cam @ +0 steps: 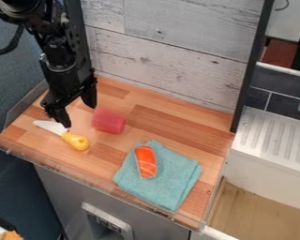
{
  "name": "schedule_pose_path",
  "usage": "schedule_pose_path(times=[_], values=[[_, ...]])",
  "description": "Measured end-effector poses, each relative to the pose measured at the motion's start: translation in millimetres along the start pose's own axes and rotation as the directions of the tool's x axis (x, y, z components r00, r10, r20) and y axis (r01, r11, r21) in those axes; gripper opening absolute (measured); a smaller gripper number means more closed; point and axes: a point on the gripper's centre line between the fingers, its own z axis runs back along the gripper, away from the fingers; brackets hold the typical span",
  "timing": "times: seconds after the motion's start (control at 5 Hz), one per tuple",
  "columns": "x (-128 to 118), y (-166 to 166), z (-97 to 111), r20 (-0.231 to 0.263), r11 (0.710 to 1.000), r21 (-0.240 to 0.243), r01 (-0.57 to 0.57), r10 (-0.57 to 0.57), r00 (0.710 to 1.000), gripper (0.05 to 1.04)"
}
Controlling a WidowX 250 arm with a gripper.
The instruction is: Move the yellow knife to the bottom left side of the table
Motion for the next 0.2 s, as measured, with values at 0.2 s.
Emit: schedule_pose_path(times=[0.2], values=[[0.0, 0.0, 0.0, 0.0, 1.0, 0.0, -0.003, 0.003, 1.0, 1.001]])
